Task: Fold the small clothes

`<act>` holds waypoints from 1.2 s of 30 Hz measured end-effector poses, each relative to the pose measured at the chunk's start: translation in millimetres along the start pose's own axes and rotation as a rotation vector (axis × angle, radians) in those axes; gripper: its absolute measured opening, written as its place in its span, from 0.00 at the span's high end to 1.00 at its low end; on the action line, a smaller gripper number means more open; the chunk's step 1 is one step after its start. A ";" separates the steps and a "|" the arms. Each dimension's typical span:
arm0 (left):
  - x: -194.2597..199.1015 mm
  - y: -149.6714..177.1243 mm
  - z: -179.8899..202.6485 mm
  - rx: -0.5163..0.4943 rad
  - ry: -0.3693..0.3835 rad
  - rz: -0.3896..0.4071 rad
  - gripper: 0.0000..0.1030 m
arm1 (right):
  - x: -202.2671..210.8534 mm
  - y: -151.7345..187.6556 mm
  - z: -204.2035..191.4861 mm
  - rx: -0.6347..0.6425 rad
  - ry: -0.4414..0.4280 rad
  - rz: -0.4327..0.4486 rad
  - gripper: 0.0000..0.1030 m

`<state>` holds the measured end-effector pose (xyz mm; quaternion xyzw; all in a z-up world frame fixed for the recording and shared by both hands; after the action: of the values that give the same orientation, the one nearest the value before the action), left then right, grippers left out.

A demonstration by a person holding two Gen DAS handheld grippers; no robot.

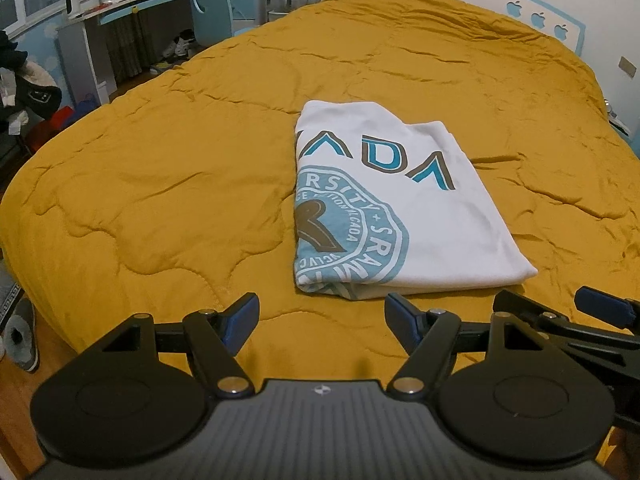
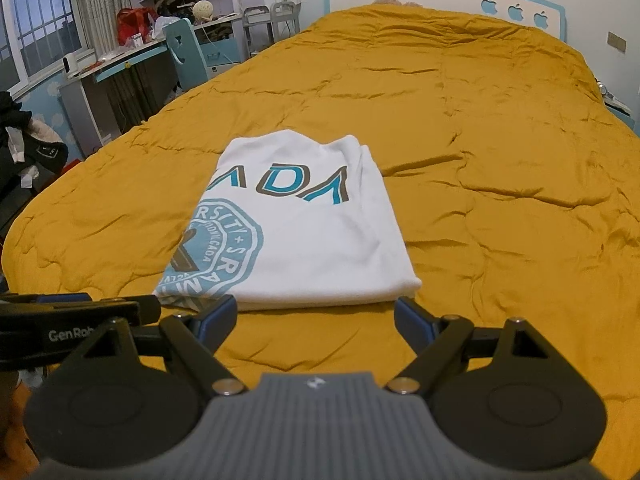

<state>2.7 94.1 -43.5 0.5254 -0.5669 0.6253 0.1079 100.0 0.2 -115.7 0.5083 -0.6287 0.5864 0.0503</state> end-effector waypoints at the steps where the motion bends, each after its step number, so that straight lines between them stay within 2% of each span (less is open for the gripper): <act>1: 0.1 0.0 -0.2 -0.001 -0.002 0.000 0.19 | -0.1 0.0 -0.1 0.000 0.000 -0.001 0.21; 11: 4.8 0.0 0.1 -0.015 -0.013 0.020 0.22 | 0.8 1.9 -2.2 -0.001 0.003 -0.002 0.21; 20: 2.5 3.9 1.1 -0.002 0.009 -0.009 0.22 | 2.0 3.4 -3.1 0.003 0.014 -0.007 0.21; 36: 0.0 5.7 2.0 -0.021 -0.020 -0.027 0.22 | -0.1 5.5 -4.1 0.005 0.026 -0.024 0.21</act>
<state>-0.4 90.5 -47.3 0.5377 -0.5676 0.6125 0.1162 94.0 2.4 -118.2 0.5085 -0.6202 0.5938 0.0642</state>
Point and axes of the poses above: each gripper's, at about its wrist camera, not at the fingertips, and x roughly against the way its jaws point, z to its right, y to its underside, the point moved 6 cm from there along -x, roughly the way its jaws point, and after that the axes turned 15 degrees about -y, right-handed, at the moved point
